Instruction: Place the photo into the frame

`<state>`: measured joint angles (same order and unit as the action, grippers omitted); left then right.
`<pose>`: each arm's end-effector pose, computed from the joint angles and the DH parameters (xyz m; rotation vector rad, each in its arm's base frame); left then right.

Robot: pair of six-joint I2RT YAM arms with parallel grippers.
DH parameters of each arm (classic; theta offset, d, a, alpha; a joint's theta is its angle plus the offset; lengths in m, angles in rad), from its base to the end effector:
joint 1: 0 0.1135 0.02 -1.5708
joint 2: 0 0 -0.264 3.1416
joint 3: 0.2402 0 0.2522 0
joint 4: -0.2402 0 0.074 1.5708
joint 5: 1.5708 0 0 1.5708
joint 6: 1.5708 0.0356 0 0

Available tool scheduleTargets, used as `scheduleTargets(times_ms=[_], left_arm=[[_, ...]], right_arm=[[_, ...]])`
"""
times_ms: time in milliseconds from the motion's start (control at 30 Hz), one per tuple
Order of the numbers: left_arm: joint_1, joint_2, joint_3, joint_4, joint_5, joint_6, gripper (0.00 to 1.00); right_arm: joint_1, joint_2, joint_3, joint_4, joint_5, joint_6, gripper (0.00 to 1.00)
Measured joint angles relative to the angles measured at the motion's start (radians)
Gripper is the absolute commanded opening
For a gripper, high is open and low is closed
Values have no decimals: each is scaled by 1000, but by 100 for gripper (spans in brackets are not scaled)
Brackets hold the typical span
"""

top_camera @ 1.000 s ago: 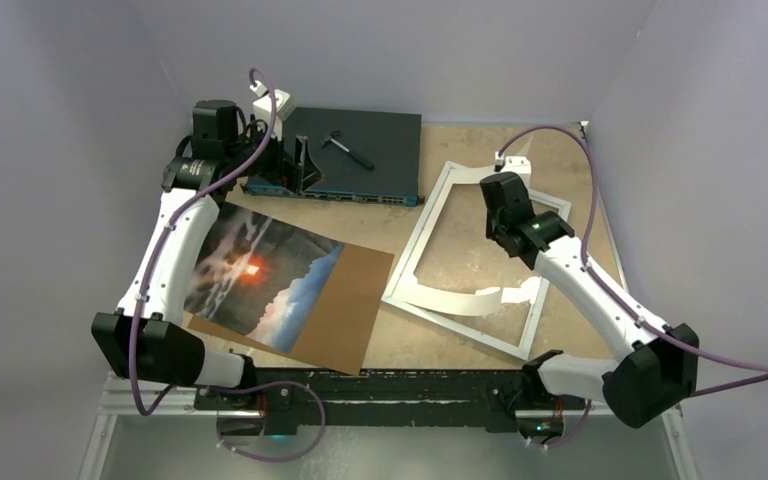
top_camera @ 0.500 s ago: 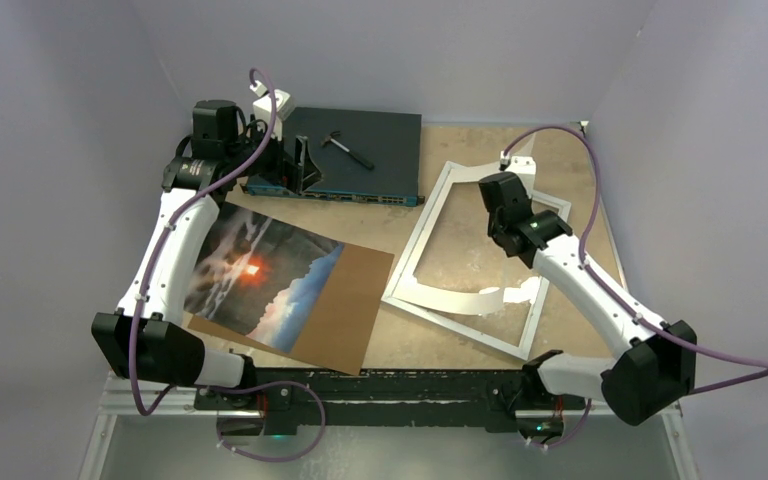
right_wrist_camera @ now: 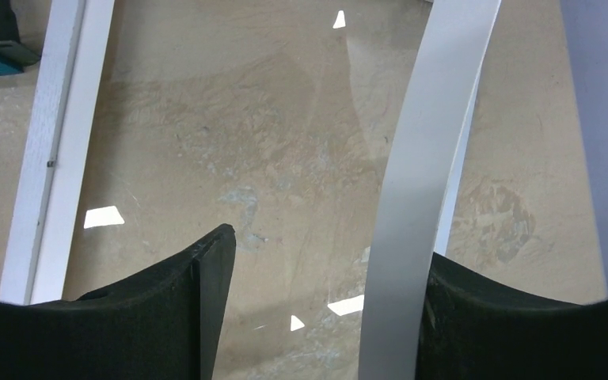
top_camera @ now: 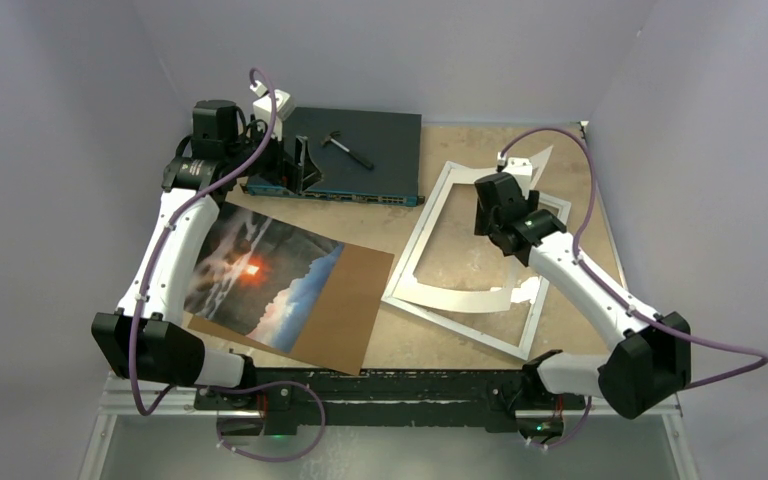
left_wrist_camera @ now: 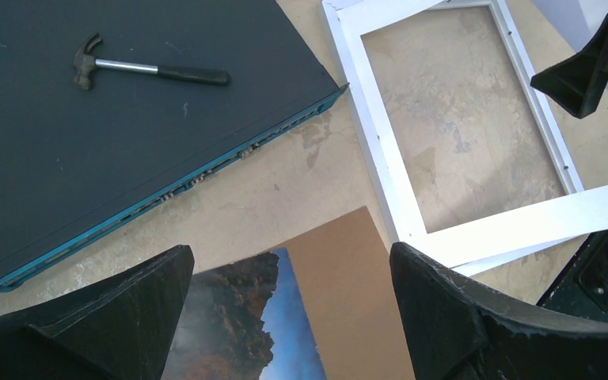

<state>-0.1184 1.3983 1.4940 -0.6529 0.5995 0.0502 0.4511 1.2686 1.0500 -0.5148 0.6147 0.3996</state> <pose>0.2961 -0.0554 0.4020 0.5259 2.0239 -0.6756 0.2521 0.0993 0.3020 0.2467 2.1438 -0.2254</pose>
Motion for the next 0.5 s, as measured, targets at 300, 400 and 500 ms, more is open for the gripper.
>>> scheduleTargets(times_ms=[300,400,500], left_arm=[[0,-4,0,0,8,0,93],[0,-4,0,0,12,0,93],[0,-4,0,0,17,0,93]], right_arm=[[0,20,0,-6,0,0,99],[0,21,0,-13,1,2,99],[0,26,0,-22,3,8,99]])
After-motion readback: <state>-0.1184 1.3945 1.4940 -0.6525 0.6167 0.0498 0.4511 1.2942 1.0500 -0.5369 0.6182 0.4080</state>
